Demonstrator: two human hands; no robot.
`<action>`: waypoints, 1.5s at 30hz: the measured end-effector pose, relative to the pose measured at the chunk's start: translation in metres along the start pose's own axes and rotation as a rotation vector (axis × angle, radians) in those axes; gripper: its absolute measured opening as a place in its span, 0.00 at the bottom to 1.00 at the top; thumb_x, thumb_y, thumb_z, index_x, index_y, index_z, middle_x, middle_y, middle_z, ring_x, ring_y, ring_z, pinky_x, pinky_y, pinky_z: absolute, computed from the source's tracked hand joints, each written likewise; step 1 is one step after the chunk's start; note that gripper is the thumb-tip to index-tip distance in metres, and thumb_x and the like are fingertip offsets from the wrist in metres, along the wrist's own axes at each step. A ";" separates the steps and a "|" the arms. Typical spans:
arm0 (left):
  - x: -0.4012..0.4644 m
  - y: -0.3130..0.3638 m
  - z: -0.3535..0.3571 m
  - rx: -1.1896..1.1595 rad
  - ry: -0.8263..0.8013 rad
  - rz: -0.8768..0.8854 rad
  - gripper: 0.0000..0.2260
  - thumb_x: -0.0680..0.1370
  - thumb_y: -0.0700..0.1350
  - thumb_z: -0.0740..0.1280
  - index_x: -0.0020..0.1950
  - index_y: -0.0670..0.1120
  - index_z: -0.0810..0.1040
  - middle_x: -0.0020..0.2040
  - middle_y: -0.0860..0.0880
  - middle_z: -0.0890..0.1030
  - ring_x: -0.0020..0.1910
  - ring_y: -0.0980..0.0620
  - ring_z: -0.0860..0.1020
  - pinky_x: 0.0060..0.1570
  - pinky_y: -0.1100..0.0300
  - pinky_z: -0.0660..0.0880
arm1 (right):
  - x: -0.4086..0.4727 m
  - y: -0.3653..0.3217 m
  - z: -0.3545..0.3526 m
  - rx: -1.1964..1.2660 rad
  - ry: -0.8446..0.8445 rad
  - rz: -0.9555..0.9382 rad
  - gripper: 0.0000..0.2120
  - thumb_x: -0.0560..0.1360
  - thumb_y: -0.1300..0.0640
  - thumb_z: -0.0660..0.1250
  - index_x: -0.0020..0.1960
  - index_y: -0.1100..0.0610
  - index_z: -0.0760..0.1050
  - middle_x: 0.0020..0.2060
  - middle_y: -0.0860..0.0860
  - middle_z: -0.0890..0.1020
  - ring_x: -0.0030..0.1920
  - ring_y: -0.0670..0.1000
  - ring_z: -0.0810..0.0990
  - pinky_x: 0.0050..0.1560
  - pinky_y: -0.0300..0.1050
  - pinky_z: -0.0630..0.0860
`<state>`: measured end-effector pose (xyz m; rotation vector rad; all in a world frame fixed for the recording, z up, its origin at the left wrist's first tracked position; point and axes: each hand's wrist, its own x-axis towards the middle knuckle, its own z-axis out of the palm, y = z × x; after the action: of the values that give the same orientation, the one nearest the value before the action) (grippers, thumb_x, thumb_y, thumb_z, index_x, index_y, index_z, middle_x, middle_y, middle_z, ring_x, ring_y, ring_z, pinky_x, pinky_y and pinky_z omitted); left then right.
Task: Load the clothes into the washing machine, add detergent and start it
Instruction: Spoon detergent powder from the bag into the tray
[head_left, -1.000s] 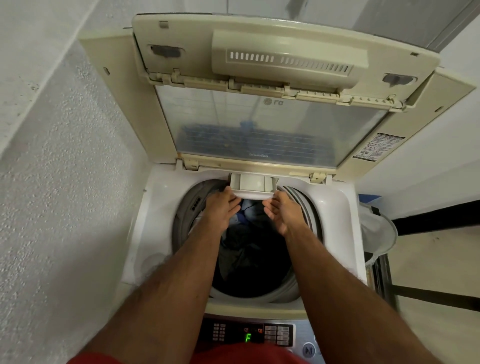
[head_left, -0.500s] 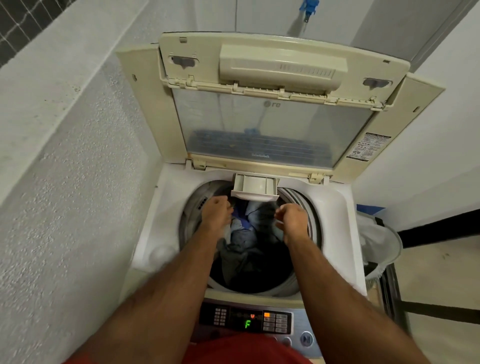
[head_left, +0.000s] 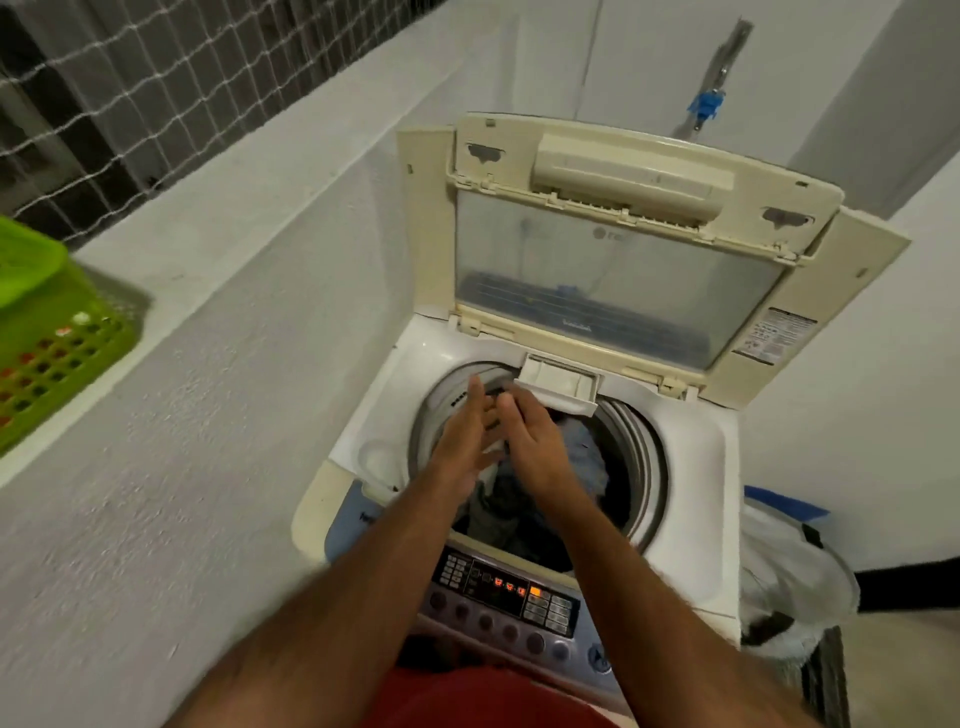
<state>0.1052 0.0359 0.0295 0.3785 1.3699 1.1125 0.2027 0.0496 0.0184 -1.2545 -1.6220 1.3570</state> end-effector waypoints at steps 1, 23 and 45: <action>-0.011 0.003 0.001 -0.081 -0.026 0.008 0.35 0.77 0.69 0.49 0.73 0.46 0.68 0.71 0.45 0.71 0.68 0.44 0.72 0.59 0.54 0.71 | -0.002 -0.007 0.009 -0.014 -0.058 -0.054 0.27 0.77 0.33 0.55 0.61 0.52 0.74 0.52 0.49 0.81 0.55 0.51 0.80 0.58 0.57 0.77; -0.229 0.174 -0.156 0.522 0.306 0.952 0.12 0.77 0.51 0.67 0.58 0.50 0.79 0.54 0.58 0.81 0.57 0.64 0.77 0.59 0.64 0.73 | 0.005 -0.220 0.129 0.029 -0.171 -0.550 0.06 0.76 0.50 0.68 0.47 0.52 0.81 0.40 0.45 0.83 0.44 0.47 0.82 0.49 0.54 0.81; -0.284 0.171 -0.313 1.129 0.878 0.643 0.23 0.75 0.60 0.64 0.68 0.56 0.70 0.67 0.55 0.74 0.64 0.52 0.73 0.58 0.58 0.67 | 0.011 -0.352 0.280 -1.268 -0.628 -0.777 0.06 0.72 0.60 0.69 0.45 0.57 0.84 0.39 0.55 0.84 0.44 0.55 0.84 0.38 0.39 0.70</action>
<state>-0.1944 -0.2250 0.2535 1.3134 2.7540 0.9052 -0.1452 -0.0302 0.2928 -0.5145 -3.1697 0.0822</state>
